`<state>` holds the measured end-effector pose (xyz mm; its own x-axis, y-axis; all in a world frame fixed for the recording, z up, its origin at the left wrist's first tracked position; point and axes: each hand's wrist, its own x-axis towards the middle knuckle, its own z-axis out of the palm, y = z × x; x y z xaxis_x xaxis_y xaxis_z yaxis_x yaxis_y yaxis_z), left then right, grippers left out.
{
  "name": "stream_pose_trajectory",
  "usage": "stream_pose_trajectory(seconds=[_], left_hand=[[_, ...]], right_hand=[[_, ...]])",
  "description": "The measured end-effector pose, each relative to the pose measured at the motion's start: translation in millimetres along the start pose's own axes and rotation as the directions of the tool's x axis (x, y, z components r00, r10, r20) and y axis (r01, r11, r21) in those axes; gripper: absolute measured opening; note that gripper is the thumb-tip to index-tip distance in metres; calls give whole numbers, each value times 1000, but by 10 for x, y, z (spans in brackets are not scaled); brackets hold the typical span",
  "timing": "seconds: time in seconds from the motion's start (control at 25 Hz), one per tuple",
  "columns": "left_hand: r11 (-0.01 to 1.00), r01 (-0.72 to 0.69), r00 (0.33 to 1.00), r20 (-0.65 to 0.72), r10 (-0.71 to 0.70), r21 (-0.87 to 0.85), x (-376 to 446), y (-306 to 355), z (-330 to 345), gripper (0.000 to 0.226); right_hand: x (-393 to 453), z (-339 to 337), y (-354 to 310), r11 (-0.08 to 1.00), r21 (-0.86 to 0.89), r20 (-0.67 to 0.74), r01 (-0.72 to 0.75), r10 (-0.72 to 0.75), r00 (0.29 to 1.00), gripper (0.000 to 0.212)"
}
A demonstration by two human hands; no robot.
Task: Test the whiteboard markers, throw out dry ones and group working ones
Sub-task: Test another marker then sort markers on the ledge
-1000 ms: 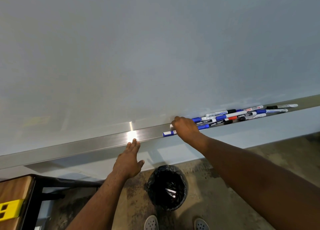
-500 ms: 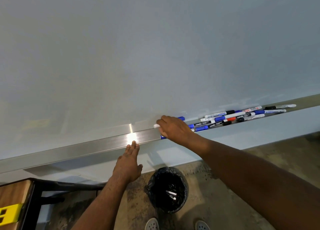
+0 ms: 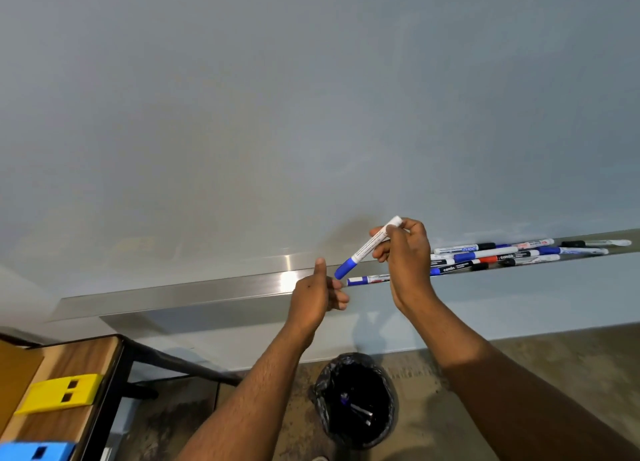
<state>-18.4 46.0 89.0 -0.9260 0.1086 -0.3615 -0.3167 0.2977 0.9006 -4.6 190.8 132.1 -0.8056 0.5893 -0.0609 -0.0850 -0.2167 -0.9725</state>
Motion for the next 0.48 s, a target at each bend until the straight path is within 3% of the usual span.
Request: stream_pose_trajectory(seconds=[0.04,0.2,0.28,0.4,0.48], left_hand=[[994,34,999,30,-31,-105,-79,73,74,69],[965,72,997,-13,-78,-254,-251,182,254,49],[946,67,997,-6,-72,-318,-271,196,273,43],[952,53,997,-36,-67,-302,-311,250,338,37],[955,45,993,-94,-75,-293,-310,316,422,35]], right_hand=[[-35,-33,21,1000,10,13,-14,14,1000,7],[-157,-65,60,991,80,81,-110,103,991,6],[-221,-78,69,987,16,111,-162,160,981,17],[-331,-60,71,958,-112,102,-265,277,956,32],[-379,37,70,949,-64,88,-308,313,946,31]])
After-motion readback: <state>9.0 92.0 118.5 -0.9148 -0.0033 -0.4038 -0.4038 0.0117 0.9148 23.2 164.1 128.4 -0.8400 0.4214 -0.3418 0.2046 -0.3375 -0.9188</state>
